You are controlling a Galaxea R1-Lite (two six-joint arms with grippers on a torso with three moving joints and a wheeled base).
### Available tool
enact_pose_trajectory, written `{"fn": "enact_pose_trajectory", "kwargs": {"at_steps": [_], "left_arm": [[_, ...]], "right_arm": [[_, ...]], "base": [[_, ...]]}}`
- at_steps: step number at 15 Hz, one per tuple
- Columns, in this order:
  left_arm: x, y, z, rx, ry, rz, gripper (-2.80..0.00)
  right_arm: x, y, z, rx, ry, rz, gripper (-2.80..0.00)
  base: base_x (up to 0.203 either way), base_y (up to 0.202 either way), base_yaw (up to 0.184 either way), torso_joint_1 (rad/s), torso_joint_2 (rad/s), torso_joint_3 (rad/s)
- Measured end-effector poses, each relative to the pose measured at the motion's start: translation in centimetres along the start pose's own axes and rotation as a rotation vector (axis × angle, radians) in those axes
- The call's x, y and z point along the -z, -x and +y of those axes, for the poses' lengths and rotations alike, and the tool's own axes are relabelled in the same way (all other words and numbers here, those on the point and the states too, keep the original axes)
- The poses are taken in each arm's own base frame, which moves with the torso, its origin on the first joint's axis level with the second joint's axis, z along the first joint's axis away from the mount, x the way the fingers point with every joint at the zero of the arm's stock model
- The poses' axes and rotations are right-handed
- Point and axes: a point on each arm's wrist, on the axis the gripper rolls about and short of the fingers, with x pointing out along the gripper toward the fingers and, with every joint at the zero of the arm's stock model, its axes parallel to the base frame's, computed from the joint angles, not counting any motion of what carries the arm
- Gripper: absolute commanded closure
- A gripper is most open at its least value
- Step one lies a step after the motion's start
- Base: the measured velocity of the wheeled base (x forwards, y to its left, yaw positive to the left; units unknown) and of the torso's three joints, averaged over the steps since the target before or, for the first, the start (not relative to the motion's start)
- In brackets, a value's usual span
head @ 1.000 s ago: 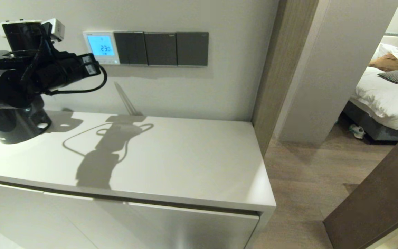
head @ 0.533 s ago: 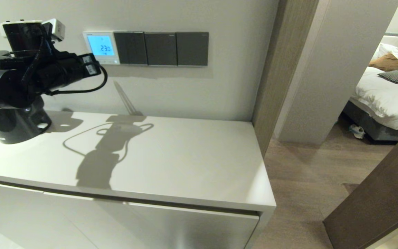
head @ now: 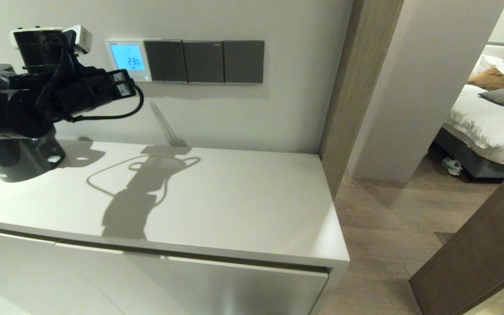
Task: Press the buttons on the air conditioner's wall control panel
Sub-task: Press the temperature decrease button
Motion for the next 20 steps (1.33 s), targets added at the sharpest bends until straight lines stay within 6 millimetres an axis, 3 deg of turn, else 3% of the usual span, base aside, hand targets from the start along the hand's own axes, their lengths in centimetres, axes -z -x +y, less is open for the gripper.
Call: {"fn": "enact_pose_trajectory", "kwargs": {"at_steps": [20], "left_arm": [[0.27,-0.51,0.22,-0.003,0.002,0.002,0.00]], "right_arm": [[0.00,0.00,0.00,0.000,0.000,0.000,0.00]], "base": [[0.000,0.000,0.000,0.000,0.00,0.000]]}}
